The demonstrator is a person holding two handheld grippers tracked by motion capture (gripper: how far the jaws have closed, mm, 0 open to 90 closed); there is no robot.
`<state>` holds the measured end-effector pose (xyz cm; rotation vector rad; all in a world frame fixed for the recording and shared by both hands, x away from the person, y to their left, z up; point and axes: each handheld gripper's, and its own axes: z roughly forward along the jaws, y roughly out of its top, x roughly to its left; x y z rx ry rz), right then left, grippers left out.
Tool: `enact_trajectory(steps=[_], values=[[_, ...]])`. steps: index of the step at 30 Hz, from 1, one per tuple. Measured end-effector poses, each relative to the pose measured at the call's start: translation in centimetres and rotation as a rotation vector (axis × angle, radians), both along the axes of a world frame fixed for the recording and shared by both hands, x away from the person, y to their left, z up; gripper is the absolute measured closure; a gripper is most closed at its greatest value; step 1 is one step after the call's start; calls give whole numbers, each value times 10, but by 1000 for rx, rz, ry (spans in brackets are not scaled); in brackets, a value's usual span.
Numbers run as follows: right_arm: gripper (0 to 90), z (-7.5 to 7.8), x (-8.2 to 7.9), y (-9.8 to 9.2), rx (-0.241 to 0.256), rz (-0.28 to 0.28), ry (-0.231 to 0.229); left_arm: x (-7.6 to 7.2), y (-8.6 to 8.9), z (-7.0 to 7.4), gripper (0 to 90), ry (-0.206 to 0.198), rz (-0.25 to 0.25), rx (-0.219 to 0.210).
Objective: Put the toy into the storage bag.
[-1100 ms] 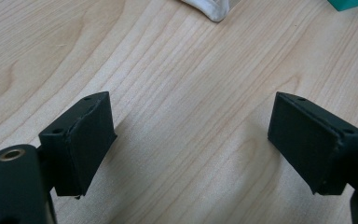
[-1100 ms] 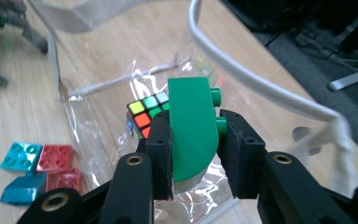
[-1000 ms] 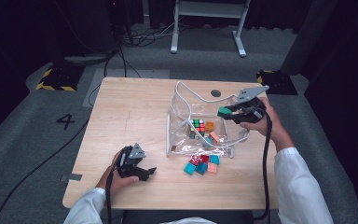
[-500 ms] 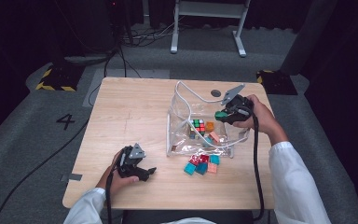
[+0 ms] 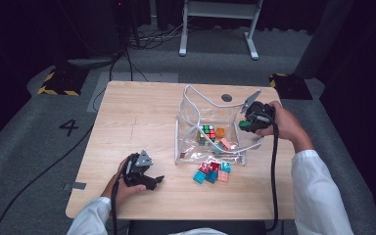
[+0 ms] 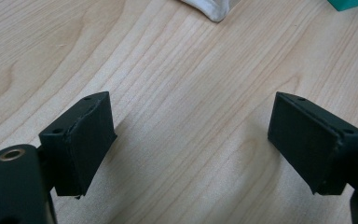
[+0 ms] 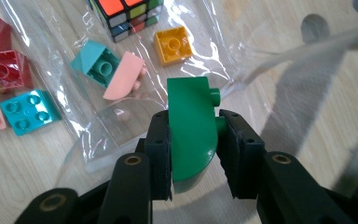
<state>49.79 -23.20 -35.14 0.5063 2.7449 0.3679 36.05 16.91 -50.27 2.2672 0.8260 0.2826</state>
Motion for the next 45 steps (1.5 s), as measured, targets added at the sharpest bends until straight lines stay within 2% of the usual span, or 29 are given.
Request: enact_trajectory(steps=[3, 7, 10, 12, 13, 14, 15, 17, 20, 22, 27, 30, 32, 39, 45], values=[[663, 1, -1, -3, 6, -3, 2, 0, 0, 0, 146, 1, 1, -3], [622, 4, -4, -5, 57, 17, -11, 0, 0, 0, 146, 0, 0, -2], [577, 6, -7, -8, 127, 16, -26, 0, 0, 0, 146, 1, 1, -3], [541, 8, -10, -12, 197, 21, -26, 0, 0, 0, 146, 0, 2, -4], [541, 9, -12, -14, 225, 21, -40, 0, 0, 0, 146, 0, 2, -4], [535, 12, -16, -16, 231, 27, -51, 0, 0, 0, 146, 0, 2, -4], [518, 12, -18, -18, 267, 51, -56, 0, 0, 0, 146, 1, 1, -3], [495, 16, -24, -22, 289, 59, -85, 0, 0, 0, 146, 0, 2, -3], [467, 22, -35, -27, 367, 42, -120, 0, 0, 0, 146, 0, 0, -2], [460, 26, -41, -32, 418, 56, -152, 0, 0, 0, 146, 1, 1, -3], [409, 34, -58, -41, 498, 31, -211, 0, 0, 0, 146, -2, 2, -1], [375, 36, -66, -48, 509, 29, -236, 0, 0, 0, 146, 1, 2, -4], [362, 35, -70, -51, 536, 13, -242, 0, 0, 0, 146, -1, -1, -1], [292, 32, -83, -65, 603, -83, -292, 0, 0, 0, 146, 0, 2, -2], [263, 27, -96, -80, 617, -98, -313, 0, 0, 0, 146, -1, 2, -3]])
